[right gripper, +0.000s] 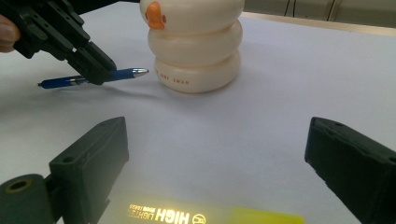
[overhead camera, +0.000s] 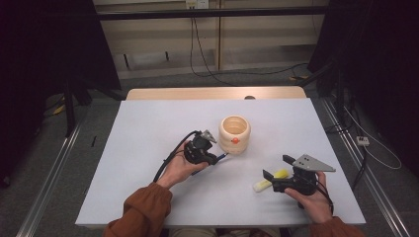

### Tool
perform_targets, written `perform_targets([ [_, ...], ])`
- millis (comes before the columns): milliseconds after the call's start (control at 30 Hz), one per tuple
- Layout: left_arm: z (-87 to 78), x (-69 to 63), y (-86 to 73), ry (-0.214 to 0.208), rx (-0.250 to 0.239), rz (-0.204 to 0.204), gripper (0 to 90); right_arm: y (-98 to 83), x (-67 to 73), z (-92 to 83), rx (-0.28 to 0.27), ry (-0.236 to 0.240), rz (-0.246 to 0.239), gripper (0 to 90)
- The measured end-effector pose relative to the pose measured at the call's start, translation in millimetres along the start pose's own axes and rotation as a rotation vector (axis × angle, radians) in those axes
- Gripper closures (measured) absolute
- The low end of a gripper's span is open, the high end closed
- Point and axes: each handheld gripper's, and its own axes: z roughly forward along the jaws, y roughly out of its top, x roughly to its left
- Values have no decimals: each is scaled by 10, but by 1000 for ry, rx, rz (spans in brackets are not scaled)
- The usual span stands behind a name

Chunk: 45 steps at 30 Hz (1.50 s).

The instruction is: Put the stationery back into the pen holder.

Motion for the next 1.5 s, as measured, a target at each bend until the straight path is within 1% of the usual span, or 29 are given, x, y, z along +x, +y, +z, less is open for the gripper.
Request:
perform_targets([
  [133, -70, 8, -24, -6, -37, -1, 799, 2, 15, 5, 1, 3, -1, 65],
  [200, -91, -1, -22, -17, -64, -6, 799, 1, 12, 6, 2, 4, -1, 65],
  [267, -112, -12, -11, -21, -83, 9, 799, 1, 12, 2, 2, 2, 4, 65],
  [333, -129, -27, -1, -37, -109, 7, 799, -1, 8, -2, 0, 0, 1, 65],
  [400, -151, -52, 17, -33, -113, 20, 799, -1, 2, -10, -6, -4, 3, 65],
  [433, -151, -65, 17, -45, -136, 17, 799, 1, -4, -16, -6, -7, 3, 65],
  [533, -193, -94, 29, -35, -145, 35, 799, 4, -19, -26, -12, -12, 5, 65],
  [567, -207, -98, 29, -35, -153, 37, 799, 4, -21, -30, -11, -14, 9, 65],
  [600, -212, -99, 27, -39, -173, 38, 799, 4, -24, -31, -12, -14, 11, 65],
  [633, -236, -103, 32, -32, -168, 41, 799, 4, -24, -32, -13, -14, 11, 65],
  [733, -276, -98, 33, -32, -206, 29, 799, 5, -24, -32, -14, -13, 8, 65],
  [833, -328, -95, 37, -16, -241, 11, 799, 5, -28, -36, -13, -16, 10, 65],
  [867, -340, -93, 38, -14, -260, 11, 799, 5, -28, -39, -11, -16, 13, 65],
  [900, -356, -94, 40, -13, -271, 13, 799, 4, -29, -39, -11, -16, 13, 65],
  [933, -369, -98, 43, -9, -280, 27, 799, 4, -29, -39, -11, -16, 13, 65],
  [1000, -393, -110, 49, -11, -301, 41, 799, 4, -26, -36, -12, -15, 10, 65],
  [1033, -408, -115, 55, -11, -304, 43, 799, 3, -27, -32, -14, -14, 9, 65],
  [1133, -442, -132, 68, -6, -339, 49, 799, 4, -27, -34, -13, -15, 9, 65],
  [1200, -472, -137, 74, 6, -365, 43, 799, 6, -25, -37, -14, -15, 9, 64],
  [1267, -507, -135, 82, 26, -388, 37, 799, 6, -21, -38, -13, -15, 9, 65],
  [1333, -537, -131, 90, 29, -428, 23, 799, 7, -20, -36, -14, -15, 8, 65],
  [1400, -566, -132, 108, 45, -451, 18, 799, 9, -18, -38, -12, -17, 10, 65],
  [1433, -580, -133, 119, 53, -464, 24, 799, 9, -18, -38, -12, -17, 9, 65],
  [1500, -600, -146, 144, 58, -483, 22, 799, 9, -18, -41, -13, -19, 9, 65],
])
